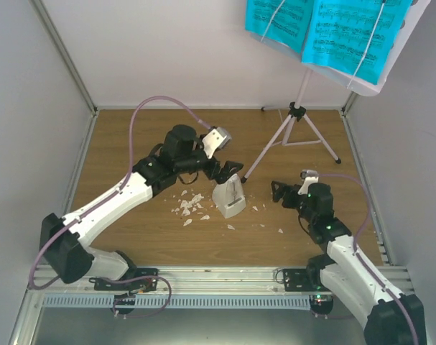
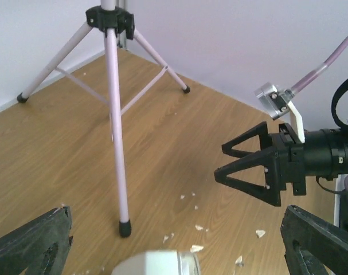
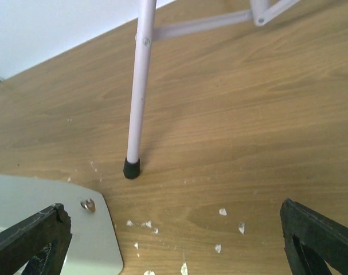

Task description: Pack up the instrument practice props

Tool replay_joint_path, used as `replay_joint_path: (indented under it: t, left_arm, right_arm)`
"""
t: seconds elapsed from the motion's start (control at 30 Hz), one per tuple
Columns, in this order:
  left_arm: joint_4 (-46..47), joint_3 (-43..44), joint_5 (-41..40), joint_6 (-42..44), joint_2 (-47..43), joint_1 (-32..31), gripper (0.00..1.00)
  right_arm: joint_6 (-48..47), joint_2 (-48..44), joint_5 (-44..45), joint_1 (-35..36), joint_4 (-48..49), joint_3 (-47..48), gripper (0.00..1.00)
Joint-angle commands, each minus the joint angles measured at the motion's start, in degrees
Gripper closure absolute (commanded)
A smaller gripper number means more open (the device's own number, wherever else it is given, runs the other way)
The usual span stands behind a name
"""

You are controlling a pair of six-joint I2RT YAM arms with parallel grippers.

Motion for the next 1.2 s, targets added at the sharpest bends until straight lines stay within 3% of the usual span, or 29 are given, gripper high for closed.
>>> replay_joint_path:
  t: [0.0, 0.33, 0.67, 1.17]
  left_arm:
    - [-2.4, 4.2, 2.0, 0.3, 6.4, -0.8, 0.01]
    - [-2.2, 1.8, 0.8, 3.1, 10.3, -3.2, 0.01]
    - [-3.6, 0.1, -3.9, 5.4, 11.0, -3.6, 0.02]
    - [-4.2, 0.3, -3.3, 6.4, 11.9, -3.6, 0.37]
  right_arm:
    - [-1.0, -0.8, -4.7, -4.2, -7.1, 5.2, 0.0]
    - [-8.4, -2.5, 2.6, -8.0, -21.5, 20.4, 0.0]
    - [-7.8, -4.3, 1.0, -7.9, -21.7, 20.3, 0.01]
    - [-7.9, -5.6, 0.7, -7.9, -22.2, 19.7, 0.0]
